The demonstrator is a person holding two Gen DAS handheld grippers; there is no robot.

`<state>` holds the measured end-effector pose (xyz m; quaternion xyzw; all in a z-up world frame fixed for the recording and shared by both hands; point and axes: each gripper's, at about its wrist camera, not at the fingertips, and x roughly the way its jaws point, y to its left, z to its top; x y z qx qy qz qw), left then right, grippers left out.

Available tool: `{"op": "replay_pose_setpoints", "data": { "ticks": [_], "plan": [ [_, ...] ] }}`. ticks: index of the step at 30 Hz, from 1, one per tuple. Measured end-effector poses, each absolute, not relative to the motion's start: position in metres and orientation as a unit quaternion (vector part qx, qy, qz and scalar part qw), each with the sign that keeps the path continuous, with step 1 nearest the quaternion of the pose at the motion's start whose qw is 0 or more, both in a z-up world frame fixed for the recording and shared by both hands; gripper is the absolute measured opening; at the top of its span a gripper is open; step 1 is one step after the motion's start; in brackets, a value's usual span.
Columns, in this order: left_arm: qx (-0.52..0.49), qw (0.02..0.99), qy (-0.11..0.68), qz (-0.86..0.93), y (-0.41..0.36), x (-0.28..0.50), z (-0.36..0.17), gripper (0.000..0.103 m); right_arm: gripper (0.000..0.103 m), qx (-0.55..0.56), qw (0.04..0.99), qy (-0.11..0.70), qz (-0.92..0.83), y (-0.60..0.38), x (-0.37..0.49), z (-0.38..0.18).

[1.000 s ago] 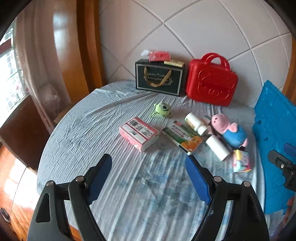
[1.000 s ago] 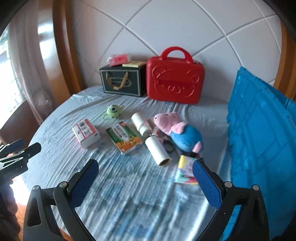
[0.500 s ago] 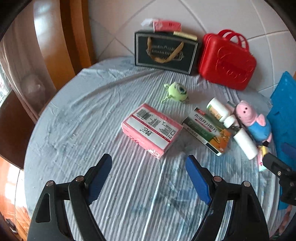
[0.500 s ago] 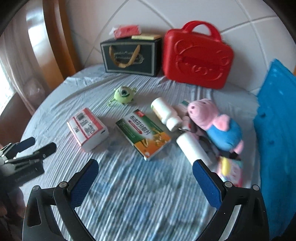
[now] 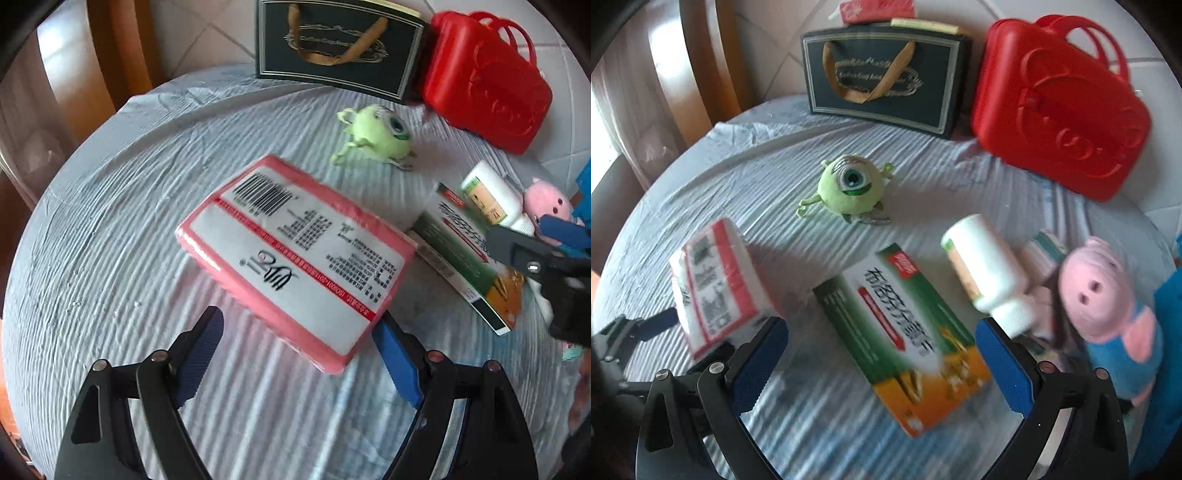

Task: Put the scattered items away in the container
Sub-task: 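Move both tools from the crate back to the items on the bed, then grasp the pink-and-white tissue pack with the left tool while the right tool grasps the green medicine box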

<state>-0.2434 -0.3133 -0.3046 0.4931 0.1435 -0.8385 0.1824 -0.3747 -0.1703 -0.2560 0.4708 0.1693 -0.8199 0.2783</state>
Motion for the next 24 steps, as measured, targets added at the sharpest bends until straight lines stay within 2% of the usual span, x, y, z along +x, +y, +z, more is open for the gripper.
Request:
{"op": "replay_pose_setpoints", "data": {
  "ticks": [4,7,11,14,17,20,23,24],
  "plan": [
    [0.500,0.250,0.113,-0.821,-0.351,-0.224,-0.304,0.082,0.103,0.485,0.294,0.165,-0.807,-0.192,-0.373,-0.270],
    [0.501,0.275,0.126,-0.811,-0.379,-0.209,-0.299,0.082,0.103,0.490,0.304,0.164,-0.800,-0.205,-0.368,-0.272],
    [0.471,0.226,0.165,-0.837,-0.374,-0.212,-0.270,0.082,0.103,0.490,0.301,0.162,-0.802,-0.203,-0.361,-0.267],
    [0.467,0.196,0.143,-0.850,-0.349,-0.235,-0.262,0.083,0.103,0.489,0.285,0.164,-0.808,-0.189,-0.360,-0.267],
    [0.484,0.193,0.122,-0.845,-0.331,-0.260,-0.279,0.083,0.103,0.496,0.268,0.164,-0.810,-0.172,-0.365,-0.275],
    [0.483,0.238,0.067,-0.840,-0.325,-0.281,-0.291,0.088,0.103,0.502,0.251,0.170,-0.810,-0.158,-0.373,-0.286],
    [0.480,0.250,0.054,-0.839,-0.327,-0.294,-0.296,0.097,0.103,0.503,0.245,0.173,-0.810,-0.150,-0.385,-0.294],
    [0.479,0.254,0.051,-0.839,-0.329,-0.298,-0.297,0.097,0.103,0.505,0.246,0.174,-0.809,-0.148,-0.389,-0.297]
  ]
}}
